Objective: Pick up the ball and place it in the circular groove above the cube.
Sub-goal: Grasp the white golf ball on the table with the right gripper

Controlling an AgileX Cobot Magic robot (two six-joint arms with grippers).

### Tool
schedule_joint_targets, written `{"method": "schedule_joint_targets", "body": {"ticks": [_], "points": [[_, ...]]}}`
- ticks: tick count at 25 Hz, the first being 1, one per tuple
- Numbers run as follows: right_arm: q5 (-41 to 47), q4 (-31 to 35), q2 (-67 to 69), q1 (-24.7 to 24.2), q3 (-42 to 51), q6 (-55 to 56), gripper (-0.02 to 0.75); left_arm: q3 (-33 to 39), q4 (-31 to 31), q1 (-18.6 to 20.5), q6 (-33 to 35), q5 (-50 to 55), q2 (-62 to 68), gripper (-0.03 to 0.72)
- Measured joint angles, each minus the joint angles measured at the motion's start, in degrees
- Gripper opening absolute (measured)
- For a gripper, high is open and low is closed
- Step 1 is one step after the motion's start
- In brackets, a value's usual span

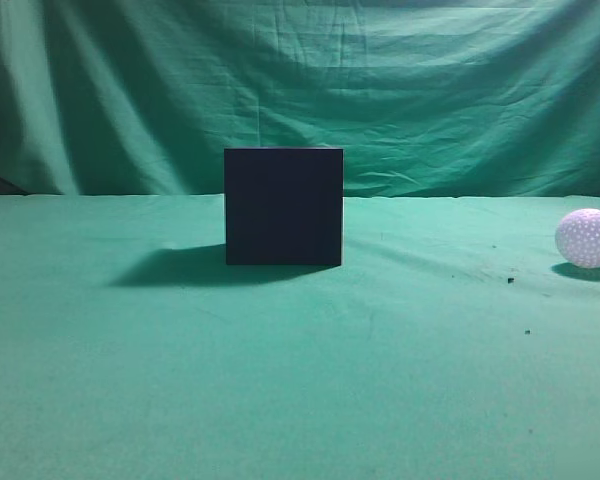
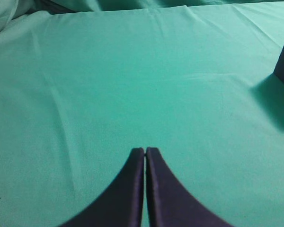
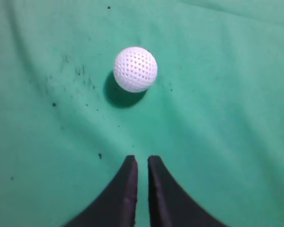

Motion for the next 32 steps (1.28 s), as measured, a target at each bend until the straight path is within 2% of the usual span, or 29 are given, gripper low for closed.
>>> {"method": "schedule_joint_targets", "body": {"ticks": [1, 2, 4, 6, 11, 13, 21, 22, 23, 25, 29, 32], "points": [[0.1, 0.5, 1.9, 0.1, -1.5, 0.0, 0.050, 0.0, 0.0, 0.0, 0.0, 0.0, 0.0, 0.000], [0.1, 0.9, 4.1, 0.1, -3.0, 0.0, 0.050, 0.0, 0.0, 0.0, 0.0, 0.0, 0.0, 0.000], [0.1, 1.6, 7.9, 0.1, -5.4, 0.0, 0.141, 0.0, 0.0, 0.0, 0.0, 0.0, 0.0, 0.000], [0.1, 1.7, 11.7, 0.1, -7.5, 0.0, 0.248, 0.0, 0.0, 0.0, 0.0, 0.0, 0.0, 0.000], [-1.9, 2.1, 19.4, 0.1, -10.6, -0.7, 0.572, 0.0, 0.0, 0.0, 0.0, 0.0, 0.0, 0.000], [-3.0, 2.2, 21.9, 0.1, -11.5, -0.9, 0.630, 0.0, 0.0, 0.0, 0.0, 0.0, 0.0, 0.000], [-4.9, 2.1, 31.2, 0.1, -15.2, -1.0, 0.617, 0.0, 0.0, 0.0, 0.0, 0.0, 0.0, 0.000], [-5.2, 2.1, 31.9, 0.1, -15.6, -1.0, 0.566, 0.0, 0.0, 0.0, 0.0, 0.0, 0.0, 0.000], [-5.3, 2.1, 32.5, 0.1, -15.9, -1.0, 0.566, 0.0, 0.0, 0.0, 0.0, 0.0, 0.0, 0.000], [-5.6, 2.1, 33.4, 0.1, -16.3, -1.0, 0.498, 0.0, 0.0, 0.0, 0.0, 0.0, 0.0, 0.000], [-5.5, 2.2, 33.7, 0.1, -16.7, -0.9, 0.315, 0.0, 0.0, 0.0, 0.0, 0.0, 0.0, 0.000], [-2.9, 3.0, 33.8, 0.1, -19.1, -0.9, 0.319, 0.0, 0.0, 0.0, 0.0, 0.0, 0.0, 0.000]]}}
